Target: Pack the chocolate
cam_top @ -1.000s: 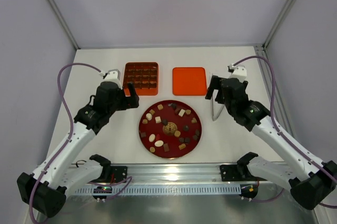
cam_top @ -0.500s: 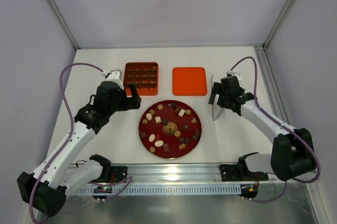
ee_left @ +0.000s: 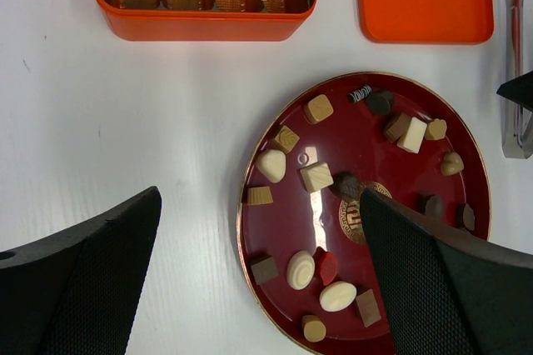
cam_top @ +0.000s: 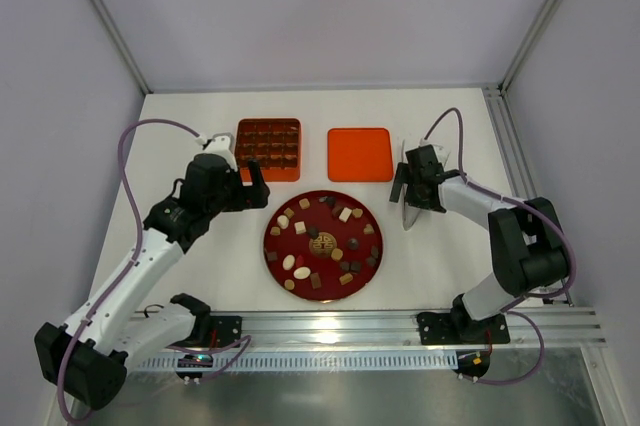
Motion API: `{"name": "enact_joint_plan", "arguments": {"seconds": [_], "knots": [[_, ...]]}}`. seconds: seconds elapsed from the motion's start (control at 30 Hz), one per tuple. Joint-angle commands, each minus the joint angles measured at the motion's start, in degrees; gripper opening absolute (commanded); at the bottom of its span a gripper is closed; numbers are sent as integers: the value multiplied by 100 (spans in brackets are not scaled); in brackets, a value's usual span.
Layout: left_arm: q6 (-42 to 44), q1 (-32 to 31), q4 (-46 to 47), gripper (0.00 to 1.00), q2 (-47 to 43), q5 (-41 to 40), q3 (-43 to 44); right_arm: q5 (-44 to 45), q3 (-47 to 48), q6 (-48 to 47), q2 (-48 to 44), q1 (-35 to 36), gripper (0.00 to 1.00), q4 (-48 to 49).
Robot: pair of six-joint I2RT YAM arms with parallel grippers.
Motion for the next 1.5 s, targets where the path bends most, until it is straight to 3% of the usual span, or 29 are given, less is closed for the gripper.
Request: {"name": "enact_joint_plan", "arguments": {"seconds": [0.0,0.2,0.7,0.8,0.93,1.47], "knots": [[29,16,24,100,34,79,241,167,277,70,120,8,98,351],[37,7,24,100,52,79,241,272,417,61,358,8,89,273],[20,16,42,100,175,123,250,369,374,131,578,8,80,378],[20,7,33,100,175,97,259,343,391,114,587,-1,75,361],[29,16,24,100,175,97,241,422,496,61,499,8,57,220],[38,16,33,100,149,79,250,458,1006,-273,-1249,8,56,-1124]]}}
